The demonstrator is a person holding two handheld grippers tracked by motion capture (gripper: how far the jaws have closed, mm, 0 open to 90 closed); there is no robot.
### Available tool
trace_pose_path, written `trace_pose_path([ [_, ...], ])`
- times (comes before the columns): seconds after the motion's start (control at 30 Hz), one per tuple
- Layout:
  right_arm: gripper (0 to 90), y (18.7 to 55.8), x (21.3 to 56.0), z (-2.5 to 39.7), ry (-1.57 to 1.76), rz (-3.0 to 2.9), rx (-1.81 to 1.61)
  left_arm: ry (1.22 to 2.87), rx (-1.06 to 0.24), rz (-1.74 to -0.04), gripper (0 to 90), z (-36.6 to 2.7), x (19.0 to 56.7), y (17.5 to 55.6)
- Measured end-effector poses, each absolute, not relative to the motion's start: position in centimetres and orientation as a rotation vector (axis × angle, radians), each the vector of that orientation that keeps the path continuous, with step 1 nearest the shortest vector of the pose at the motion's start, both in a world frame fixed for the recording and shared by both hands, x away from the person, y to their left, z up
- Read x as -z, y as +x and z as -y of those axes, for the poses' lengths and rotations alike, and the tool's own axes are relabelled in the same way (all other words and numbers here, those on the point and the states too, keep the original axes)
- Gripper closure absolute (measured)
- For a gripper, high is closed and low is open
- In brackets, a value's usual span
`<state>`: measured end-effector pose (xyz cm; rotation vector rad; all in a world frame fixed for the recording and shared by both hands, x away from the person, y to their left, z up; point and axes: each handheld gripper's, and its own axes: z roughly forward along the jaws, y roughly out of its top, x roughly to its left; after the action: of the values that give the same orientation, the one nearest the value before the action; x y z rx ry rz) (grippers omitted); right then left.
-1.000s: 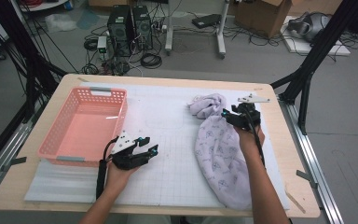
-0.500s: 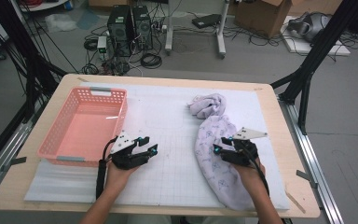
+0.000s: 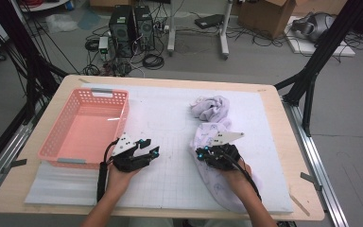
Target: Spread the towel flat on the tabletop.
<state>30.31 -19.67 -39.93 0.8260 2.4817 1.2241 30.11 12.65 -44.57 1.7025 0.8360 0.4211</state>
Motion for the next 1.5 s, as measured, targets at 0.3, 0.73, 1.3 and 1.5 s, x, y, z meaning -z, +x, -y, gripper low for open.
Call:
trace_pose_path([
  [0.3, 84.8, 31.6, 37.0, 26.0, 0.987, -2.169, -1.235, 1.704, -0.411, -0.824, 51.8, -12.6, 44.6, 30.1],
  [0.73, 72.7, 30.4, 42.0, 36.0, 1.411, -1.891, -0.974, 1.738, -0.355, -0.763, 62.9, -11.5, 44.8, 30.0],
  [1.3, 58.4, 27.7, 40.9, 36.3, 1.281, -1.871, -0.920, 1.841, -0.179, -0.629, 55.3, 0.0, 42.2, 33.5],
  [1.5, 58.1, 27.9, 41.6, 36.9, 1.316, -1.898, -0.920, 1.876, -0.089, -0.574, 51.3, 5.3, 42.3, 34.0],
])
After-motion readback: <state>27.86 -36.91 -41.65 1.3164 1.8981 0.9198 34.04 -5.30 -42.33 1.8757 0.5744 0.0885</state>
